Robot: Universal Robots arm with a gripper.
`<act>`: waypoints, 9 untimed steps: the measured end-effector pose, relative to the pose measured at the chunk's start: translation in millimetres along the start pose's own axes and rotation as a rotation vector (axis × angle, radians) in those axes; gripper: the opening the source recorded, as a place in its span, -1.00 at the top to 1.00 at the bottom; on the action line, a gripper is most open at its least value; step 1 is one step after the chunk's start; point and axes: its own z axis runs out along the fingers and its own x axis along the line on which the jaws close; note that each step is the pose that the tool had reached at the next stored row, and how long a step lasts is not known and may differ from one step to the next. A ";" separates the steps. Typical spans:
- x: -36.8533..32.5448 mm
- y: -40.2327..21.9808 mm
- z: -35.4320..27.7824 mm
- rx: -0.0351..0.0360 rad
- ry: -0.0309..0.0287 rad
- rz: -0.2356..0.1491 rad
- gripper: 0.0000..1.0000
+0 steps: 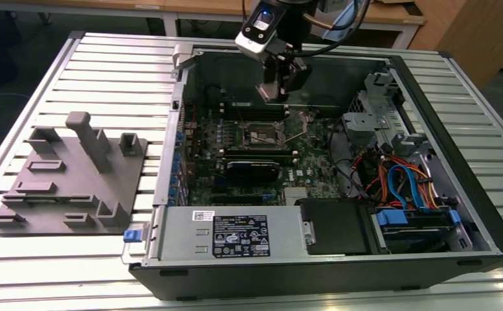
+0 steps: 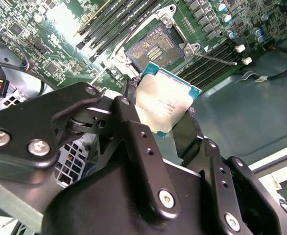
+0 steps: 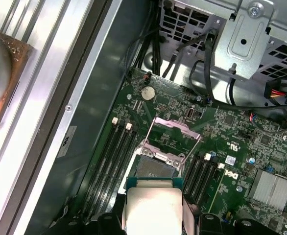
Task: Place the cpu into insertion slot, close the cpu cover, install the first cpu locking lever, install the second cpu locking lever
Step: 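Place the cpu into insertion slot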
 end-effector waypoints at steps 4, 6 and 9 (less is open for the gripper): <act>0.0 0.0 0.6 -0.0003 0.0001 0.006 -0.07; -0.1 0.0 1.2 -0.0006 -0.0010 0.028 -0.07; -0.1 -0.1 2.3 -0.0007 -0.0018 0.062 -0.07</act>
